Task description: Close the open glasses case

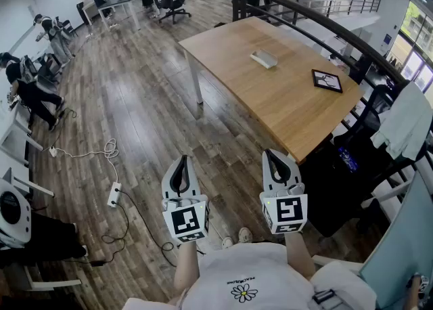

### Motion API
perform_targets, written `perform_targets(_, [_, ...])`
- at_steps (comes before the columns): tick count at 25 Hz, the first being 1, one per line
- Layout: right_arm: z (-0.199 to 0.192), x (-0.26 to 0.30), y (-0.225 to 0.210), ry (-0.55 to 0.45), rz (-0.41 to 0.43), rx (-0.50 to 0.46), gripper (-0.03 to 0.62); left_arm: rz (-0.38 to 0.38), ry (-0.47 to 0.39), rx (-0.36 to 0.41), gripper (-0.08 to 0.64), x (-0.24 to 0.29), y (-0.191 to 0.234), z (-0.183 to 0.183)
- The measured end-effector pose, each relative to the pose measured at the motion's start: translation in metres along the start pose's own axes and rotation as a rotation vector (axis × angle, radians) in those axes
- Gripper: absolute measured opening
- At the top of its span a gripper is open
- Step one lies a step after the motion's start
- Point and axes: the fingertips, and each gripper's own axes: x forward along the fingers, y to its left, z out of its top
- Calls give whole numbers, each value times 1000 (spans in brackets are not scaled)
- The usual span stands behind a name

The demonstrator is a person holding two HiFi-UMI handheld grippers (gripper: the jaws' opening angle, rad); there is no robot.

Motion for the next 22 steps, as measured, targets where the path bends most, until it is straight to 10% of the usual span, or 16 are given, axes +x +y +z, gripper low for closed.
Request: perform_targets(22, [-9, 9, -15, -47, 119, 39, 6, -16, -3, 23, 17, 25, -38, -9])
